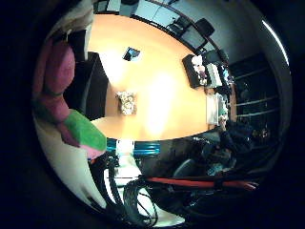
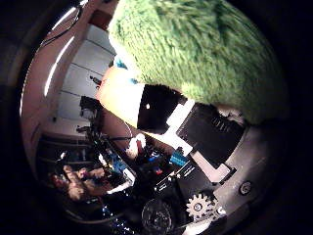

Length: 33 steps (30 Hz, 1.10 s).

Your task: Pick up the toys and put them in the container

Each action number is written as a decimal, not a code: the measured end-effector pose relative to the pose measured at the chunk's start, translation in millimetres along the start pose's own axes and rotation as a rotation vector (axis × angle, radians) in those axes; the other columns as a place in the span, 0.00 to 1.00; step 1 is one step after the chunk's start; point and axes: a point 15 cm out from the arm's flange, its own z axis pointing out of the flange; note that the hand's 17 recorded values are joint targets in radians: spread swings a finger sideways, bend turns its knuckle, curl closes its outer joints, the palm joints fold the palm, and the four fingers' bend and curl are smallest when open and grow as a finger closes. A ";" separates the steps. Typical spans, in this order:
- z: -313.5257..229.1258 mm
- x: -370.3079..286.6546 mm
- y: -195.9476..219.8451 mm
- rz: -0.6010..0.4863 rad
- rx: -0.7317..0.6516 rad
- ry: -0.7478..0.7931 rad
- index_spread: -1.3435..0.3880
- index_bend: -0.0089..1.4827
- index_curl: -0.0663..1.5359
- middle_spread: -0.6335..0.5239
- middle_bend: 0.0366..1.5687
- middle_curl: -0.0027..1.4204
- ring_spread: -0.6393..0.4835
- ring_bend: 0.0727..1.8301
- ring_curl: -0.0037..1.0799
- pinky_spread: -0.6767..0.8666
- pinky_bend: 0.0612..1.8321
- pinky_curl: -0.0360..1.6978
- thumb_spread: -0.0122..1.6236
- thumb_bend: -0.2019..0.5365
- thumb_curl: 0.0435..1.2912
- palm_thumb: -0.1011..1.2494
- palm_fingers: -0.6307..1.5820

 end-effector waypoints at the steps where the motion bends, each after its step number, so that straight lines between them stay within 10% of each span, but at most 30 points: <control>1: 0.3 -6.6 -4.6 -0.013 0.014 -0.002 0.65 0.74 0.58 0.40 0.80 0.63 0.33 0.68 0.81 0.28 0.59 0.62 0.73 0.26 0.32 0.85 0.77; 23: 27.9 -105.4 -65.5 -0.175 0.136 -0.094 0.65 0.73 0.57 0.39 0.78 0.63 0.32 0.67 0.85 0.28 0.57 0.68 0.79 0.25 0.28 0.73 0.75; 27: 27.3 -108.8 -66.8 -0.178 0.142 -0.107 0.63 0.56 0.53 0.39 0.72 0.58 0.32 0.64 0.77 0.24 0.52 0.63 0.82 0.24 0.22 0.64 0.72; 33: 26.9 -110.8 -64.2 -0.190 0.135 -0.119 0.58 0.27 0.43 0.41 0.48 0.47 0.36 0.55 0.64 0.32 0.42 0.58 0.78 0.23 0.16 0.46 0.39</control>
